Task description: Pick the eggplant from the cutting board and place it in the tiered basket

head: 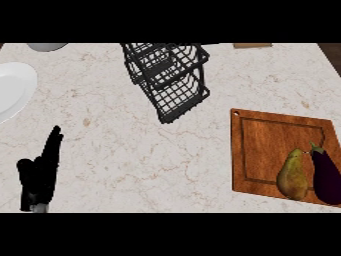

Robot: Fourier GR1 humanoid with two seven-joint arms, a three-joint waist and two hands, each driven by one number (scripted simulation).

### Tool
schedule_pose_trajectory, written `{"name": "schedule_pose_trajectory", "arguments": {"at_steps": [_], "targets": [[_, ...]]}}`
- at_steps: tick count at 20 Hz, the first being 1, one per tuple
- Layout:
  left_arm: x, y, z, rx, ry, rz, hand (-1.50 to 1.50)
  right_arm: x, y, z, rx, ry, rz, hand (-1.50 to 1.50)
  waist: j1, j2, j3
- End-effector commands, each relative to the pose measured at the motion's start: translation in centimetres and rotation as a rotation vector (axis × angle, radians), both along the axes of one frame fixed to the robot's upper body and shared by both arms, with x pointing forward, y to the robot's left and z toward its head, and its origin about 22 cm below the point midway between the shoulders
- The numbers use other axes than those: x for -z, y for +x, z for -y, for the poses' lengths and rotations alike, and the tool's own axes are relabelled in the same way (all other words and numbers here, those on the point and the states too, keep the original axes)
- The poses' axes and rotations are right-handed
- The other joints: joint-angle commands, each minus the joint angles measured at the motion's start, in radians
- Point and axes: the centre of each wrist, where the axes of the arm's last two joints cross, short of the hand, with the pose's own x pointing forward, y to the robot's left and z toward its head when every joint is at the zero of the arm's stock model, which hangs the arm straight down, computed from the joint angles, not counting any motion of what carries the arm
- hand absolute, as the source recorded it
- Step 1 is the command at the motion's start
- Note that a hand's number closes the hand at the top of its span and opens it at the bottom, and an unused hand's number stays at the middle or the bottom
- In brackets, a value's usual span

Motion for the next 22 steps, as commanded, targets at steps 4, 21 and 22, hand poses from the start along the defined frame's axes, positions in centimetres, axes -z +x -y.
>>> {"name": "schedule_pose_trajectory", "arguments": {"at_steps": [4, 21, 22], "targets": [[1.2, -1.2, 4.0, 0.049, -0.016, -0.031, 0.00, -2.2, -4.7, -2.3, -0.203, 0.100, -0.342, -1.50, 0.050, 0.013, -0.008], [0.8, -1.0, 4.1, 0.091, -0.017, -0.033, 0.00, -9.2, -1.6, -9.0, -0.205, -0.042, -0.977, -1.50, 0.105, 0.021, -0.004], [1.0, -0.6, 4.3, 0.094, -0.028, -0.030, 0.00, -9.4, -1.2, -9.0, -0.210, -0.034, -1.019, -1.50, 0.103, 0.021, -0.005]]}}
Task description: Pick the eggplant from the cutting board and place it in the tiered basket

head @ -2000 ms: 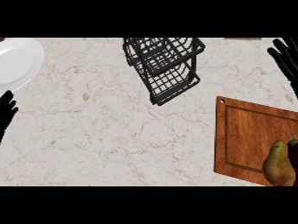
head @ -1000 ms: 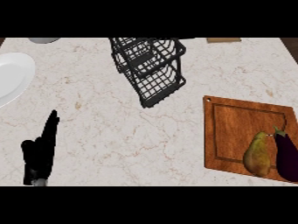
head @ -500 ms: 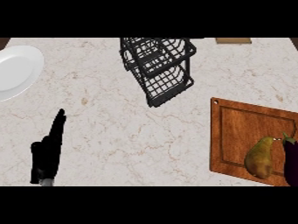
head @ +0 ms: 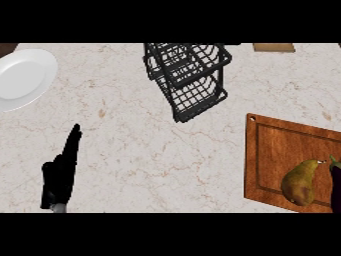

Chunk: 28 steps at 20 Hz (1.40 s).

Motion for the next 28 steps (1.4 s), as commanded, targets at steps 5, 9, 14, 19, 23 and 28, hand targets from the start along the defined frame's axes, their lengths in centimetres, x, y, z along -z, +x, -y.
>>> {"name": "schedule_pose_trajectory", "arguments": {"at_steps": [5, 9, 14, 19, 23, 28], "targets": [[1.0, 0.4, 0.4, 0.015, -0.033, -0.069, 0.00, 0.8, 3.4, -1.4, 0.049, -0.048, -0.171, -1.50, 0.005, 0.006, -0.003], [1.4, 0.2, -0.6, 0.009, -0.024, -0.079, 0.00, 3.2, 3.7, -1.3, 0.035, -0.028, -0.309, -1.50, 0.014, 0.009, -0.003], [1.8, -0.7, 2.7, 0.023, -0.010, -0.079, 0.00, 2.5, 4.7, -3.4, 0.008, 0.020, -0.358, -1.50, 0.009, 0.005, -0.003], [1.2, 0.8, 0.1, 0.018, -0.026, -0.068, 0.00, 4.1, 7.9, -2.4, 0.000, 0.043, -0.323, -1.50, 0.004, 0.005, -0.002], [1.4, -0.6, 2.3, 0.020, -0.042, -0.061, 0.00, 5.0, 8.7, -2.6, -0.013, 0.061, -0.401, -1.50, 0.009, 0.004, -0.002], [1.8, -0.4, 0.1, -0.001, -0.020, -0.079, 0.00, 5.5, 8.9, -3.5, -0.024, 0.105, -0.510, -1.50, 0.001, 0.004, -0.004]]}}
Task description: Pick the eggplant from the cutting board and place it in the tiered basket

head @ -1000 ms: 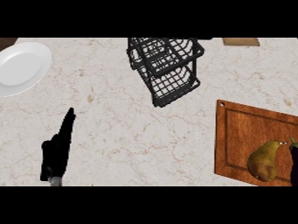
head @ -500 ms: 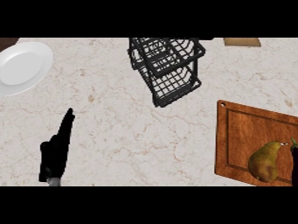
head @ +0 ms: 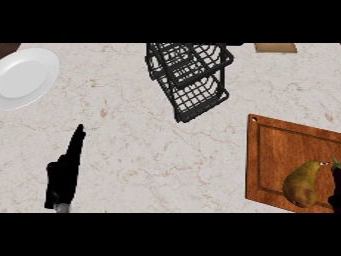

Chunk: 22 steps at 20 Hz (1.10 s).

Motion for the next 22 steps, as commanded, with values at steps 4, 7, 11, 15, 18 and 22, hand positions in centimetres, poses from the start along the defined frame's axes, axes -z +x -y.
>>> {"name": "schedule_pose_trajectory", "arguments": {"at_steps": [4, 7, 11, 15, 18, 22], "targets": [[1.7, -2.7, -0.8, -0.002, -0.004, -0.061, 0.00, 1.3, 1.5, 0.5, 0.116, 0.059, -0.197, -1.50, -0.004, 0.003, -0.005], [1.2, -0.8, 0.1, -0.015, -0.031, -0.073, 0.00, 1.4, 2.3, 0.1, 0.108, 0.051, -0.219, -1.50, -0.007, 0.005, -0.005], [1.5, -2.2, 1.1, -0.012, -0.027, -0.065, 0.00, 2.0, 2.9, 0.9, 0.109, 0.085, -0.221, -1.50, -0.004, 0.003, -0.004], [1.3, -1.3, 0.2, -0.022, -0.024, -0.076, 0.00, 2.1, 2.0, 1.3, 0.084, 0.099, -0.266, -1.50, -0.022, 0.000, -0.005], [0.8, -1.6, 0.5, -0.004, -0.019, -0.072, 0.00, 2.7, 3.4, 0.8, 0.116, 0.140, -0.260, -1.50, -0.014, 0.001, -0.005], [0.8, -0.5, 0.5, -0.022, -0.020, -0.081, 0.00, 4.7, 2.6, 1.0, 0.120, 0.172, -0.277, -1.50, -0.022, 0.001, -0.004]]}}
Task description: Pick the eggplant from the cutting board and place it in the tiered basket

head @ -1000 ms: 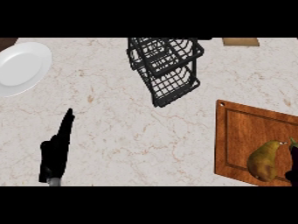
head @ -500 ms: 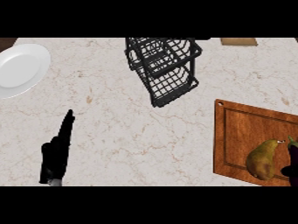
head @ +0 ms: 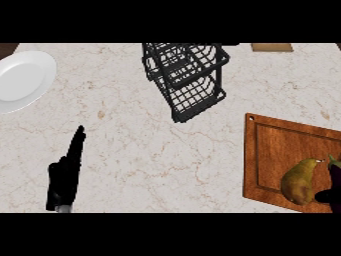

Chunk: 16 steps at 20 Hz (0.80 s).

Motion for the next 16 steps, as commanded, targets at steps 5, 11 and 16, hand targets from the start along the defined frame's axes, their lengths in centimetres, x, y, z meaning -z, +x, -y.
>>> {"name": "schedule_pose_trajectory", "arguments": {"at_steps": [5, 11, 16], "targets": [[0.0, -0.1, -2.6, -0.001, -0.014, -0.057, 0.00, 0.1, -0.6, -1.3, 0.110, 0.042, -0.088, -1.50, -0.008, 0.004, -0.006], [1.5, 0.1, 0.3, -0.002, -0.023, -0.060, 0.00, 3.6, -0.6, -0.7, 0.080, 0.012, -0.094, 1.50, -0.008, 0.005, -0.006], [0.9, 0.4, -0.4, -0.011, -0.016, -0.054, 0.00, 5.1, 0.5, -2.1, 0.007, -0.026, -0.047, 1.50, -0.004, 0.005, -0.005]]}}
